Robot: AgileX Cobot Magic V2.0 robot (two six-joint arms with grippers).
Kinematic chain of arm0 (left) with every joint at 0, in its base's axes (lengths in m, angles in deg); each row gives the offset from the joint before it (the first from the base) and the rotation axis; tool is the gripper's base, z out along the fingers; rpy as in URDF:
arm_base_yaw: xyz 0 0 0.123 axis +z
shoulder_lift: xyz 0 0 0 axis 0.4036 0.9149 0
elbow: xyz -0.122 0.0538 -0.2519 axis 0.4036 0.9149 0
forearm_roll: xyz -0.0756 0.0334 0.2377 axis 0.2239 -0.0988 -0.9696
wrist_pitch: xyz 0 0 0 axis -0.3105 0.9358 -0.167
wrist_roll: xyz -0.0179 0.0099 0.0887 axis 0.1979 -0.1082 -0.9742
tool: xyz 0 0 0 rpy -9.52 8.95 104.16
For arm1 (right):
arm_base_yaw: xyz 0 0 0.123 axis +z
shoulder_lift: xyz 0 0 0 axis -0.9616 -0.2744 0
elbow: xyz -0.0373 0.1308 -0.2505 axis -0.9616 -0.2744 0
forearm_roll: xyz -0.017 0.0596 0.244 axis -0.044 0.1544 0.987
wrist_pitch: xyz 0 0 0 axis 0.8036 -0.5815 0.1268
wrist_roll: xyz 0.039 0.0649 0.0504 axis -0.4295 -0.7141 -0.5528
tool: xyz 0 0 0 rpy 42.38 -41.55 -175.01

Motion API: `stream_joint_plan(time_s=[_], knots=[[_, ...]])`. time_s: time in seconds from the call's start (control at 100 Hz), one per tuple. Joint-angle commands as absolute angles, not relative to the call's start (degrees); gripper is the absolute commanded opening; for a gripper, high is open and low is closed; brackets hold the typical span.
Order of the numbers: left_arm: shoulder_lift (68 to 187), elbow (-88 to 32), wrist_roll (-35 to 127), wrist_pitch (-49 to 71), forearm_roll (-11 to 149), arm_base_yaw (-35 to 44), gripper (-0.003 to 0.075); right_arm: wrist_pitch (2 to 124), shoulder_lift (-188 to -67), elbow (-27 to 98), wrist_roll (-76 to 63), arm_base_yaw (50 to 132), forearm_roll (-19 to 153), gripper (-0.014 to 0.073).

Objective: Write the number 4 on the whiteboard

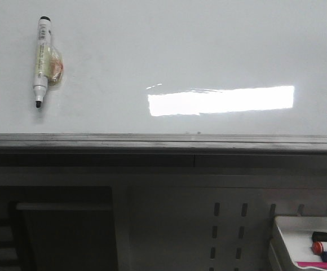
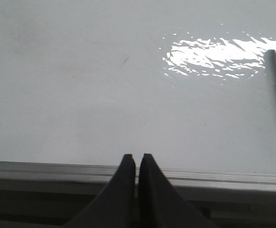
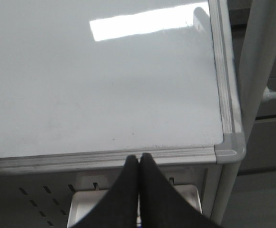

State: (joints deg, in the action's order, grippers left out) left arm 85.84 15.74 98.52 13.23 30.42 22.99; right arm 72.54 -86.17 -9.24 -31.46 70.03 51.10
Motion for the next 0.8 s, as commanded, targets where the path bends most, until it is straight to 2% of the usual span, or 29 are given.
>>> stream_joint_plan(time_s=[0.0, 0.12, 0.19, 0.4, 0.6, 0.79], knots=[[88.16, 13.69, 98.85, 6.91, 29.77, 22.94, 0.0085, 68.86, -87.32, -7.21, -31.39, 69.68, 51.37, -0.0064], [90.91, 14.00, 98.82, 2.74, 28.56, 22.94, 0.0295, 67.41, -87.32, -7.68, -31.39, 70.09, 52.53, -0.0064], [93.47, 14.49, 98.82, -2.90, 28.55, 22.94, 0.0349, 65.68, -87.32, -8.04, -31.39, 70.85, 52.53, -0.0064], [103.17, 14.87, 98.96, -19.05, 25.04, 19.12, 0.0351, 65.69, -87.32, -8.15, -31.39, 70.97, 55.88, -0.0064], [114.54, 14.03, 104.54, -23.61, 26.05, 8.59, 0.0353, 66.00, -87.32, -8.15, -31.39, 70.97, 56.37, -0.0064], [127.05, 8.34, 105.21, -26.32, 28.06, 0.84, 0.0359, 66.00, -87.32, -8.15, -31.39, 70.97, 56.37, -0.0064]])
